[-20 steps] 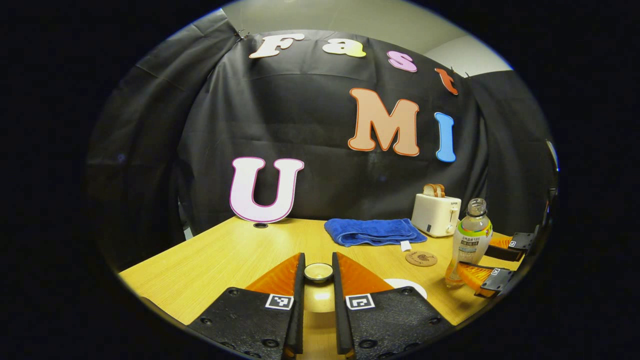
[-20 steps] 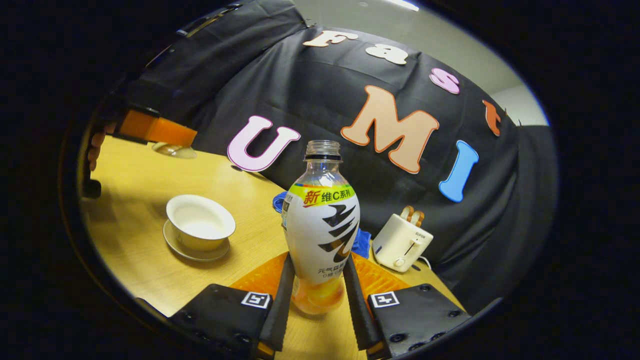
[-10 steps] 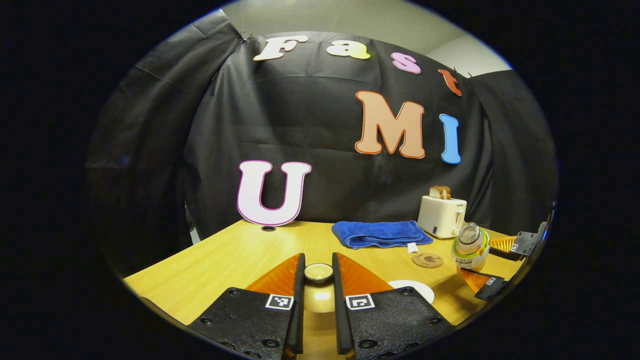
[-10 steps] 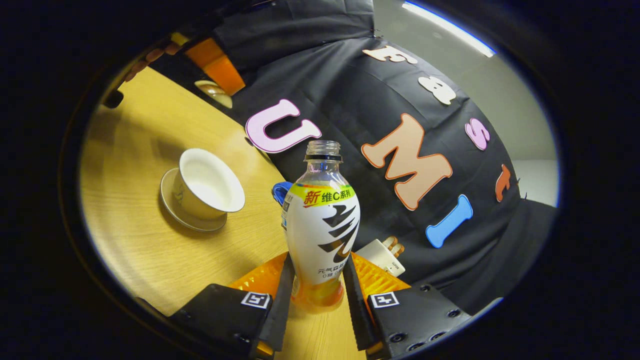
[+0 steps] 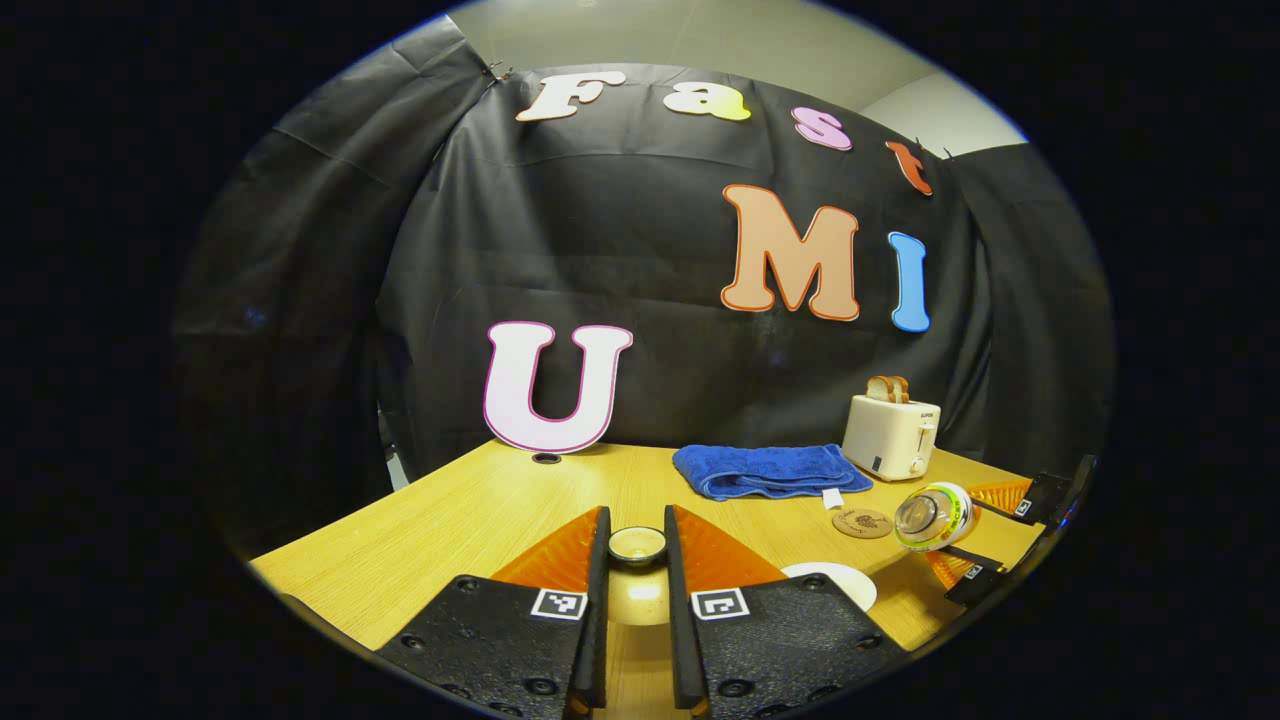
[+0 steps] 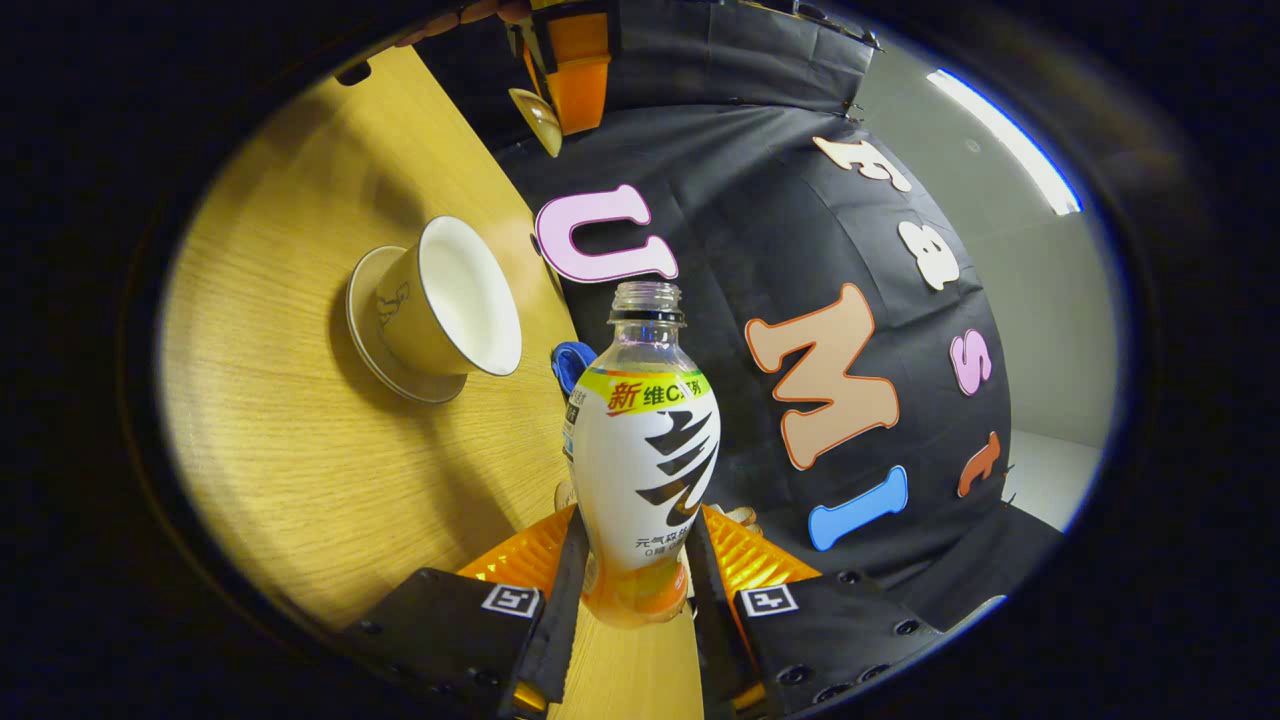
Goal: Open the teacup lid with one hand, grasp the water bottle and pour water into the teacup with the other hand; after pouring, place the water bottle on the coaster and then close the teacup lid.
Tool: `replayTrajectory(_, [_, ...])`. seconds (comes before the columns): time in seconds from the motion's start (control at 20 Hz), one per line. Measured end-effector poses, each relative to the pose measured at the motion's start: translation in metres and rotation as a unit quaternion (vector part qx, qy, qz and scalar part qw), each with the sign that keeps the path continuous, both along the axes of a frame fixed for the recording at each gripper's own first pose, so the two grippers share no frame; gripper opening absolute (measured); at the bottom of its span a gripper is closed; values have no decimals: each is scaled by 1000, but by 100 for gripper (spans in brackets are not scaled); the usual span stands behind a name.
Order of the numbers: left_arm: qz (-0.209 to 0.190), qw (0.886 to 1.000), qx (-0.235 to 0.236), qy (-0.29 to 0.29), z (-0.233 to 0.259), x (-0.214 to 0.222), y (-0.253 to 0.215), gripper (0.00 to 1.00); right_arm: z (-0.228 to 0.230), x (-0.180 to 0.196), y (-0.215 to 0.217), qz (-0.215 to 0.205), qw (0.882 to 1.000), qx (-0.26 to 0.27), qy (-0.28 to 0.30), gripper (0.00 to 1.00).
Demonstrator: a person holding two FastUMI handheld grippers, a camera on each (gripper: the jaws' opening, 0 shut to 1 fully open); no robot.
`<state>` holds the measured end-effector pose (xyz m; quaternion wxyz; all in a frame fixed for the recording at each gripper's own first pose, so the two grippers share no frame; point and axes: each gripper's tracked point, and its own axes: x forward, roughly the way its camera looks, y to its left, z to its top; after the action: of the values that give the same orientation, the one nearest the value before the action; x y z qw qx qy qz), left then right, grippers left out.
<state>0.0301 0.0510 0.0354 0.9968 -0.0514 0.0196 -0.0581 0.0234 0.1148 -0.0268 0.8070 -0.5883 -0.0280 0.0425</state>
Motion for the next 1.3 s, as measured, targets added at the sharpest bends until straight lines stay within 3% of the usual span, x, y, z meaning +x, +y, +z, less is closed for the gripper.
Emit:
replayTrajectory(0.6, [-4,1000,-2,0,1,-2,-2,23,5,0,8,30,989,-145,-24,57])
replayTrajectory(1.3, [-7,1000,-12,3,2,-2,-1,23,13,0,13,59,965,-253,-42,58])
